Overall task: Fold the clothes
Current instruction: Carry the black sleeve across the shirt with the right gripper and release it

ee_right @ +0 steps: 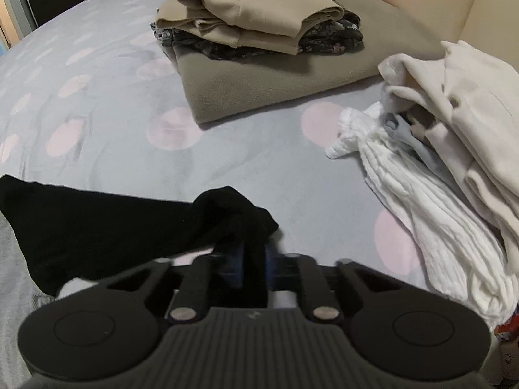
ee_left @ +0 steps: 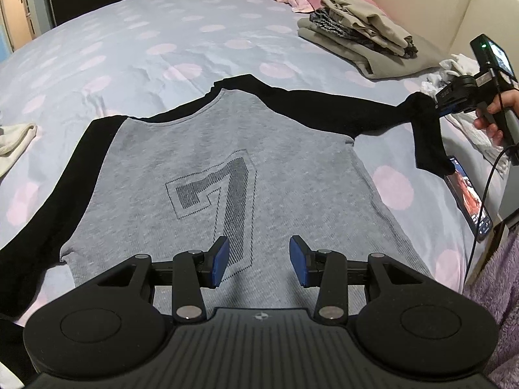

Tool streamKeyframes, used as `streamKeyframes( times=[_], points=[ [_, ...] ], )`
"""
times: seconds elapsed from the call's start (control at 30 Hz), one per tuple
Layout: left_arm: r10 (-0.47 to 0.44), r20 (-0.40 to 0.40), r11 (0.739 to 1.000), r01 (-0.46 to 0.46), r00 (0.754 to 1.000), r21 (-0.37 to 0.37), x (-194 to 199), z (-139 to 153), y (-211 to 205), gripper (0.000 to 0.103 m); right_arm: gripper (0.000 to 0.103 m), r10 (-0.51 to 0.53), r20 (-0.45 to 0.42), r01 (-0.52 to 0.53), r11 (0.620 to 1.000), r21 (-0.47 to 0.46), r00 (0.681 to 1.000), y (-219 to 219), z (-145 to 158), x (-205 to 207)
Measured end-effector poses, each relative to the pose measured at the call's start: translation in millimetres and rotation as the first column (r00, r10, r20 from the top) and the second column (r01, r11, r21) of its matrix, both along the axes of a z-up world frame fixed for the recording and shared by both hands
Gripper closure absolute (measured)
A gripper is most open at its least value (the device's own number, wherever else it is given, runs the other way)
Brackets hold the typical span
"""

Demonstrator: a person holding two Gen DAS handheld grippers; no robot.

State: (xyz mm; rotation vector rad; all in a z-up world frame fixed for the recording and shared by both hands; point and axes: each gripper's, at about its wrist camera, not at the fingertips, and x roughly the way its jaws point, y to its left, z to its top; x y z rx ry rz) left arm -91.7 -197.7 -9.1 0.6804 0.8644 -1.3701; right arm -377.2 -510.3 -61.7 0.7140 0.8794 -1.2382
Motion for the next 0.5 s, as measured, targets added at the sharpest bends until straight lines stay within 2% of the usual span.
streamKeyframes(
  times=[0.17, 0.27, 0.37, 0.5],
  points=[
    [0.011, -0.003, 1.0, -0.011, 1.0, -0.002, 1.4, 0.6, -1.7, 0.064, 0.096, 0.049, 0.025, -0.046, 0.991, -0.122, 0.998, 12.2, 30.2, 9.0],
    [0.018, -0.005, 1.0, -0.018, 1.0, -0.009, 1.7, 2.5, -1.8, 0.064, 0.096, 0.146, 0.037, -0.134, 0.967, -0.214, 0.989, 29.2, 53.0, 27.6],
    [0.028, -0.005, 0.999, -0.028, 1.0, -0.023, 2.3, 6.4, -0.7, 0.064, 0.096, 0.272, -0.014, -0.264, 0.918, -0.296, 0.962, 50.4, 67.1, 56.8],
    [0.05, 0.0, 0.998, -0.05, 0.999, -0.041, 7.5, 11.9, 2.1, 0.064, 0.096, 0.436, -0.06, -0.428, 0.834, -0.348, 0.898, 83.4, 73.7, 98.9]
  ],
)
